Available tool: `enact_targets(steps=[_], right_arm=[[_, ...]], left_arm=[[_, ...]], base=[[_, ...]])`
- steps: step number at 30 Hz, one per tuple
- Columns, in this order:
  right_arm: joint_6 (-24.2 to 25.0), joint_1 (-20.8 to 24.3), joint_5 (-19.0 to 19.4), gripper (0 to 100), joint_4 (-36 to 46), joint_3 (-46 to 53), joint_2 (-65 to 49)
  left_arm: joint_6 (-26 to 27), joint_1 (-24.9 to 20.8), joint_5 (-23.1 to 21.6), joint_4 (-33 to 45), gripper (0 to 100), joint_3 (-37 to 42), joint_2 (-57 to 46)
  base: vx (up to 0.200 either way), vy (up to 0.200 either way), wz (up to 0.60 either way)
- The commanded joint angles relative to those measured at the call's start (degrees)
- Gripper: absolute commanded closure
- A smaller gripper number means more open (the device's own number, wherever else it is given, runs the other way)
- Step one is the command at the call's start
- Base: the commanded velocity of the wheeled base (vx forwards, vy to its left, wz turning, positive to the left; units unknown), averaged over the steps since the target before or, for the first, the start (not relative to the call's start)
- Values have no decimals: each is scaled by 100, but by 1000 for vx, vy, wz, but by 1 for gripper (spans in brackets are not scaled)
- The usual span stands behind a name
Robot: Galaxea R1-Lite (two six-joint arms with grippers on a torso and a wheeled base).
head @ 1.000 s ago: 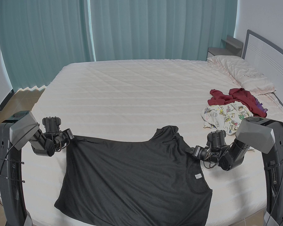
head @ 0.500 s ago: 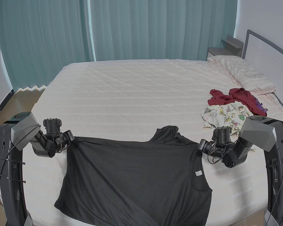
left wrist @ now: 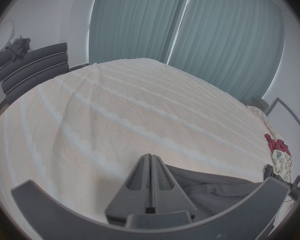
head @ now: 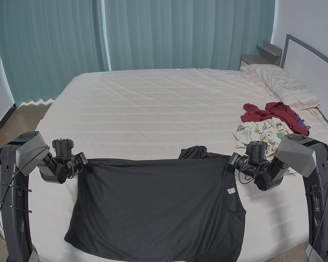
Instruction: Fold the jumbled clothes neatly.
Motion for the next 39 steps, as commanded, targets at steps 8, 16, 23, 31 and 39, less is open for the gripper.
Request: enact_targets(steps=[8, 16, 23, 31, 39], right_arm=[[-65, 53, -9, 0, 70, -129, 179], [-74, 88, -18, 0, 61, -41, 179], [67, -299, 0, 0, 9, 539, -541], [673, -263, 44, 0, -738, 2604, -1631], [682, -228, 62, 0, -1714, 3896, -1719]], left_arm=[[-3, -28, 4, 22, 0, -8, 108], [5, -37, 4, 163, 0, 18, 144], [-47, 218, -110, 136, 0, 836, -744], [-944, 209, -559, -101, 0, 2954, -2396], [-1199, 174, -1077, -523, 0, 4975, -3539]], base=[[0, 0, 0], [0, 0, 0], [0, 0, 0], [0, 0, 0], [-150, 0, 0]])
